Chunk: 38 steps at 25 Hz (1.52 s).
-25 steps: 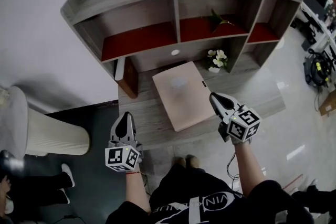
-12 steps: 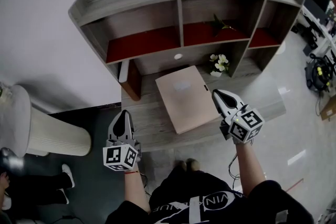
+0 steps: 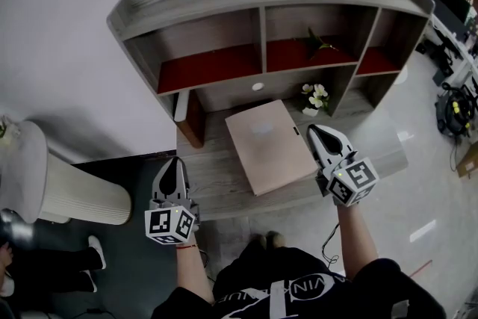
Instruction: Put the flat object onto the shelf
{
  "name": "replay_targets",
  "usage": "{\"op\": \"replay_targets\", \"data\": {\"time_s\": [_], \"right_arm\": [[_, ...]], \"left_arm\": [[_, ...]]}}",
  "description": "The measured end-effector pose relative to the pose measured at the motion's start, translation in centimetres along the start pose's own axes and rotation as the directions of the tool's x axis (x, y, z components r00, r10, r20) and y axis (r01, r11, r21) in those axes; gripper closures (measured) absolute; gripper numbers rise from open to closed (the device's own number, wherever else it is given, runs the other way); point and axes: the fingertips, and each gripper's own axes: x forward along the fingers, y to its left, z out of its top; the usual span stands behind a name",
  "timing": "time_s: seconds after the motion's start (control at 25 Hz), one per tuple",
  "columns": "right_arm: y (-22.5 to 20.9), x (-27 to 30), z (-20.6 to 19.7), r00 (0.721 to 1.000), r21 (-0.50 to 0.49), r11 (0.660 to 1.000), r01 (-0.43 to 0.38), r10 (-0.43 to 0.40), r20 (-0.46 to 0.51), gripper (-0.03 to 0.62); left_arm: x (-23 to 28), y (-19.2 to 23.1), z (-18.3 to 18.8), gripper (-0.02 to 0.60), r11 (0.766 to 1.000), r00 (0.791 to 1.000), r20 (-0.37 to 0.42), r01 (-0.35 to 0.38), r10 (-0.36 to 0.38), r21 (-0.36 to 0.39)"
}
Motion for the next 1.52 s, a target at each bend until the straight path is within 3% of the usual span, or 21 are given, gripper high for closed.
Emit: {"op": "replay_targets", "data": {"time_s": [0.92,1.52], "right_arm": [[0.1,0.5,2.1,0.998,-0.048,0.999,0.021,-0.018,0.061,0.585],[-0.3,0.5,1.1,0.999,-0.049,0.998,0.034,-0.033,0.023,0.585]], "left_arm": [[-0.5,1.6,2.7,0.594,1.0,0.998,0.057,-0.026,0.025,0.014],[0.2,1.8,1.9,0.594,1.0,0.999,0.044,-0.025,0.025,-0.011]]}}
